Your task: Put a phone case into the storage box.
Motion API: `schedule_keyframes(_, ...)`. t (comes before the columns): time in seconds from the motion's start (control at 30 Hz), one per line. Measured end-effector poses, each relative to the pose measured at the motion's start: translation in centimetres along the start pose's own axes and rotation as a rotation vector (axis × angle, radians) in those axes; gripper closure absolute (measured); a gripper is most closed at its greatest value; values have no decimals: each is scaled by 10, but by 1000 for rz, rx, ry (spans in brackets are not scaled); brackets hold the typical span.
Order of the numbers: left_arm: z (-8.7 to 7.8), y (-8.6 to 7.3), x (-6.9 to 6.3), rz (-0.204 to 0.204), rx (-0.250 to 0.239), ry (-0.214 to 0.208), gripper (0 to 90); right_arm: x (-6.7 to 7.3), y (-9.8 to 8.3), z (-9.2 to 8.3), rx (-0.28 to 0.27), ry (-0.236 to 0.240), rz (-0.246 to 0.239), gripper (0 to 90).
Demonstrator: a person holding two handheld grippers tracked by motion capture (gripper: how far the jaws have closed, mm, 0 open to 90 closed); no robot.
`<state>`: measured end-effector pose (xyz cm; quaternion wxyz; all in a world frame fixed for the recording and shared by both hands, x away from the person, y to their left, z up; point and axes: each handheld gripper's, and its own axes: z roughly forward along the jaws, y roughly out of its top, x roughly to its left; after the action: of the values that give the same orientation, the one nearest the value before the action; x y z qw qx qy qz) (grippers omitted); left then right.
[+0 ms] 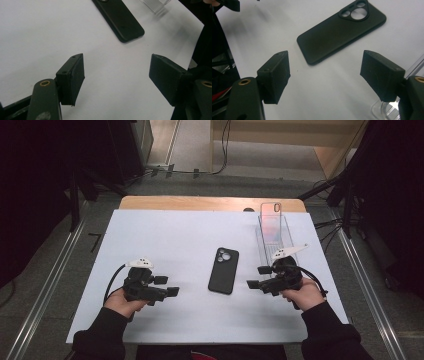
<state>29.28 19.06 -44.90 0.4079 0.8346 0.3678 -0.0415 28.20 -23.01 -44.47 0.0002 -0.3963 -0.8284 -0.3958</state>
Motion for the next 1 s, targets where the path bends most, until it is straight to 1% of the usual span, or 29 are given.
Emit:
schedule_keyframes(0.03, 0, 0, 0, 4, 0, -2, 286, 0, -2, 0, 2, 7, -5, 217)
schedule_keyframes(0.13, 0, -2, -2, 14, 2, -11, 286, 4, -8, 0, 10, 6, -29, 216)
schedule_keyframes(0.2, 0, -3, -3, 10, -1, -15, 286, 5, -12, 0, 14, 10, -41, 216)
schedule_keyframes(0.3, 0, -6, -3, 9, -1, -13, 286, 5, -19, 0, 28, 16, -43, 215)
schedule_keyframes(0.43, -2, -10, -2, 4, -2, -17, 286, 4, -29, 2, 57, 24, -33, 214)
schedule_keyframes(0.47, -2, -10, -3, 2, -1, -17, 286, 4, -31, 2, 66, 21, -28, 214)
schedule_keyframes(0.57, -2, -11, -3, 1, 0, -14, 286, 4, -33, 5, 83, 11, -36, 210)
schedule_keyframes(0.67, -2, -11, -3, 3, 2, -15, 286, 2, -33, 6, 80, 11, -17, 204)
schedule_keyframes(0.73, -2, -11, -2, 6, 6, -10, 286, 1, -34, 6, 69, 5, -21, 202)
schedule_keyframes(0.87, -2, -11, -1, 5, 7, -7, 286, 1, -34, 6, 46, 16, -23, 198)
schedule_keyframes(0.93, -2, -11, 0, 2, 4, -2, 286, 1, -34, 7, 46, 20, -29, 196)
schedule_keyframes(1.0, -2, -11, 0, 0, -3, -3, 286, 1, -33, 8, 61, 26, -24, 196)
